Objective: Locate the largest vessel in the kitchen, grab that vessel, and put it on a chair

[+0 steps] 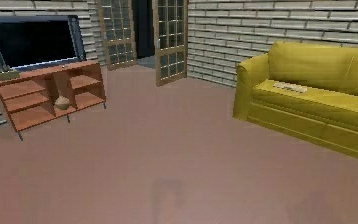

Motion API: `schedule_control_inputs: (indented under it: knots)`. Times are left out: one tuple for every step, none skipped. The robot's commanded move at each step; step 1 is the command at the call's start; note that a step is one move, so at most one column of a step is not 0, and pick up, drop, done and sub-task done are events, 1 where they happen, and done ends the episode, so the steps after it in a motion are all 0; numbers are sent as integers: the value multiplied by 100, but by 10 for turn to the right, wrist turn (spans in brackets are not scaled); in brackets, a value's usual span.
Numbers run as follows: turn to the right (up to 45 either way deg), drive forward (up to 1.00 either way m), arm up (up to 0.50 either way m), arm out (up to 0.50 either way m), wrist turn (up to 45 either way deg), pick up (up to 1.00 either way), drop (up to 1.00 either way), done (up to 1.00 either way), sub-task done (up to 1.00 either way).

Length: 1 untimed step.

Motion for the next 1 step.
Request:
schedule_control_inputs:
  knots:
    - [0,0,10,0,0,0,0,0,0]
